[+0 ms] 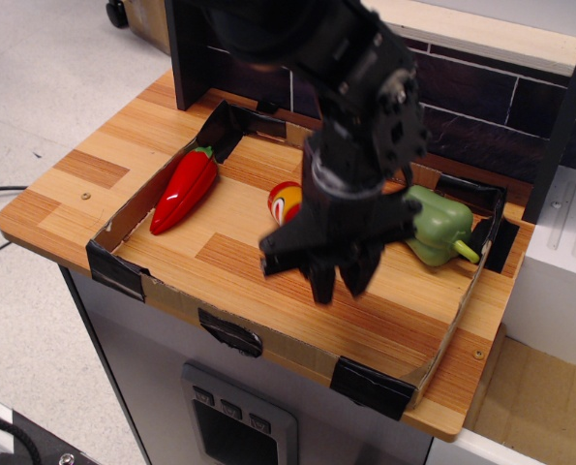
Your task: Topple hot sauce bottle
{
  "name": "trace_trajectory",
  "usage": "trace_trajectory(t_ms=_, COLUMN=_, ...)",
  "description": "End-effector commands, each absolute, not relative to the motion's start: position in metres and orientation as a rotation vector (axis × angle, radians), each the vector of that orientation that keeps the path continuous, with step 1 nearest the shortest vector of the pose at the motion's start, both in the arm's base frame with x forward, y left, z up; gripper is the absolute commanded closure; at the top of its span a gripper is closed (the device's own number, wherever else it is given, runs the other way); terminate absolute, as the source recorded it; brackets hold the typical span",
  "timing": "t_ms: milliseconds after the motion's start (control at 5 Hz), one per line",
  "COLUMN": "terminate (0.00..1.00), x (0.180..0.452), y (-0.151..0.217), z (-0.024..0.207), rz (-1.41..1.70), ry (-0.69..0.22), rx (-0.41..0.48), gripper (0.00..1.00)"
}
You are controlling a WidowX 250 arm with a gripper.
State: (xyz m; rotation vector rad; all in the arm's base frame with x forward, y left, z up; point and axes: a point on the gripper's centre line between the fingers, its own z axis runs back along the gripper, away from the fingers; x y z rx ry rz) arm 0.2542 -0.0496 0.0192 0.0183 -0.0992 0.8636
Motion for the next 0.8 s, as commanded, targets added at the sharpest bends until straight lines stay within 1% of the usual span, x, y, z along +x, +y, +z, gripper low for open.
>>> trace_trajectory(t_ms=0, terminate=0.00, x=0.271, y=-0.049, z=0.030, rz=0.824, ry=-0.140, rx=-0.042, gripper=0.00)
trace_trajectory(t_ms=200, terminate=0.00, x=0.270, y=-0.046, z=0.044, rz=0.829, ry=-0.173, rx=-0.042, gripper=0.00)
trace_trajectory(t_ms=400, terminate=0.00, x=0.273, y=-0.042, z=0.057, rz=0.844, ry=-0.171, rx=-0.030, gripper=0.00)
trace_trajectory(t_ms=600, terminate=0.00, x=0.276, y=-0.041, z=0.080, rz=0.857, ry=-0.226, rx=-0.049, gripper=0.00)
